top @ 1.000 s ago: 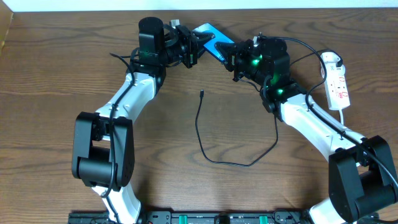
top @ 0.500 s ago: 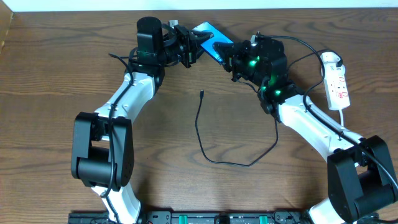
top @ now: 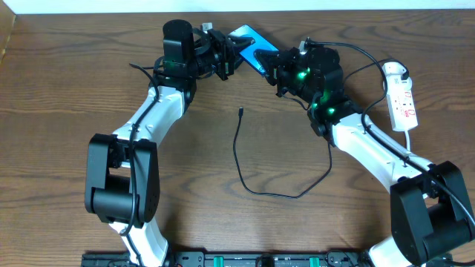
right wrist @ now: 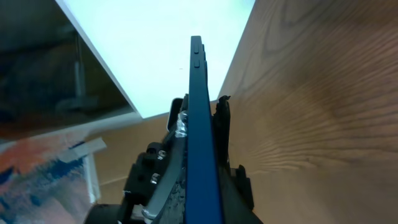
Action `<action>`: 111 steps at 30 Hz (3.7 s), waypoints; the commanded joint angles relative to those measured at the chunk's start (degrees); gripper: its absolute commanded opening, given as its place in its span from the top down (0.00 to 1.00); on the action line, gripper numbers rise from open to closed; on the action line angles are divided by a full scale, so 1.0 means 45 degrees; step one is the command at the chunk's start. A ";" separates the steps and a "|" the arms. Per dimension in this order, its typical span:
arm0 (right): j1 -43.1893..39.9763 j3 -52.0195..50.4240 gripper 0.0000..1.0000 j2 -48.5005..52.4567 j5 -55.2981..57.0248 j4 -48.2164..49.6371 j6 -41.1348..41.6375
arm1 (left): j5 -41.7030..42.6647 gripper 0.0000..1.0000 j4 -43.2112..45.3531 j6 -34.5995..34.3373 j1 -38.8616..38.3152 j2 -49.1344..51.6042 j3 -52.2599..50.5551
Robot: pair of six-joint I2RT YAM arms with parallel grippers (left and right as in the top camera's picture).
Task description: Plug charger to phone and switch on socket
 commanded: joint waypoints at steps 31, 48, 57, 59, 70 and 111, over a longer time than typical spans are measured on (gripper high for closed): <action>-0.0044 -0.0083 0.51 0.0117 -0.1098 -0.1112 -0.6999 | 0.1039 0.93 -0.0743 0.4677 -0.0029 -0.0282 0.0219; -0.2832 -0.0083 0.34 0.0117 -0.3327 -0.2642 -1.0462 | 0.4556 0.93 -0.0831 0.8573 0.0957 -0.0277 0.0219; -0.3041 -0.0083 0.36 0.0117 -0.3118 -0.4663 -1.2007 | 0.6737 0.93 -0.0831 1.0044 0.0971 -0.0277 0.0219; -0.3041 -0.0083 0.36 0.0117 -0.2997 -0.5221 -1.2167 | 0.7368 0.93 -0.0831 1.0501 0.0971 -0.0277 0.0214; -0.3016 -0.0078 0.56 0.0117 -0.2535 -0.8276 -1.4649 | 0.8009 0.93 -0.0835 1.1390 0.1039 -0.0248 0.0214; 0.0457 0.9753 0.87 0.3929 0.1894 -1.6398 -1.5344 | 0.6280 0.93 -0.3225 1.0535 0.5513 -0.0238 0.0214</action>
